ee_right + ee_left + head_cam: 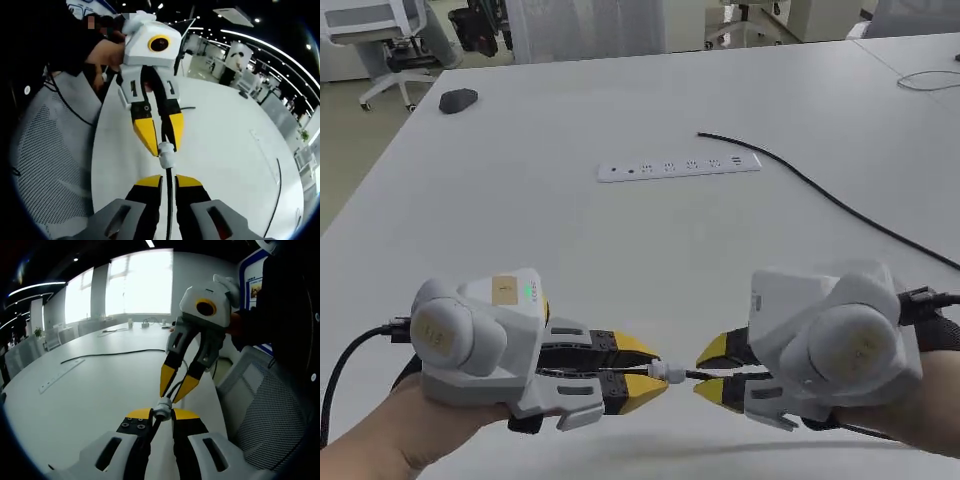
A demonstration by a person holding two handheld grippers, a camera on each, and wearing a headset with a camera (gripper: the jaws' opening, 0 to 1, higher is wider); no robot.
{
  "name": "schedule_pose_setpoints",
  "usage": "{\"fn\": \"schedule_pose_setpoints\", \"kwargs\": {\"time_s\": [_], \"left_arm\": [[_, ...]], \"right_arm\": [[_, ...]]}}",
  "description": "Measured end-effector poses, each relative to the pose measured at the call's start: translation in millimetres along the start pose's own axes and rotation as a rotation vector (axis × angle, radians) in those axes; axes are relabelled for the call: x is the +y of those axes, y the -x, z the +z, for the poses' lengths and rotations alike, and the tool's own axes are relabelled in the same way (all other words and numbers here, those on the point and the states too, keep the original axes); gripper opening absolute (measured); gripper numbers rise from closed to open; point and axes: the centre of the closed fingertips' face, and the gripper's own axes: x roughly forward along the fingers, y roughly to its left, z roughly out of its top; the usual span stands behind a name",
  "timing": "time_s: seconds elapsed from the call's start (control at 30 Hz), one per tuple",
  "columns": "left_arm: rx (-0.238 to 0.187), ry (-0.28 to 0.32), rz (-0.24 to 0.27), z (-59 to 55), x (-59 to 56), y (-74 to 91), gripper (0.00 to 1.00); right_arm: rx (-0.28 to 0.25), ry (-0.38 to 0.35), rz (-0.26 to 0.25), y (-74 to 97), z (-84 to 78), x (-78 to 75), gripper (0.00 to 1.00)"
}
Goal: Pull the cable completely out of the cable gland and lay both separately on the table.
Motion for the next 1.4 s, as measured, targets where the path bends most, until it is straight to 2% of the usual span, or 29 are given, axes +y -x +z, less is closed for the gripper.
{"fn": "schedule_pose_setpoints", "kwargs": {"time_s": [0.03,0.27,0.43,0.67,0.73,0.83,1.3,1.4], "left_arm": [[0.0,-0.002,-0.001,0.0,-0.3,-0.3,0.15],[0.005,0.0,-0.006,-1.9,-0.8,-2.5,0.15],[-0.007,0.016,0.005,-0.2,3.7,-1.6,0.15],[-0.004,0.021,0.024,-5.4,10.7,4.7,0.15],[-0.013,0.021,0.032,-5.0,13.0,7.4,0.15],[-0.024,0.025,0.04,-4.4,15.5,9.5,0.15],[0.007,0.023,0.032,-11.0,13.7,12.5,0.15],[0.013,0.025,0.035,-12.6,14.0,14.4,0.15]], "right_arm": [[0.003,0.005,0.005,-0.1,-0.7,1.1,0.01],[0.015,0.013,-0.008,0.2,-4.5,-0.8,0.0],[0.036,0.003,-0.048,4.6,-13.3,-8.5,0.0],[0.094,-0.052,-0.1,20.7,-50.6,-24.1,0.0],[0.118,-0.08,-0.138,28.6,-64.9,-31.4,0.0],[0.144,-0.09,-0.165,35.3,-77.1,-35.8,0.0],[0.284,-0.129,-0.231,52.7,-143.8,-47.8,0.0],[0.293,-0.15,-0.231,56.6,-152.5,-47.7,0.0]]}}
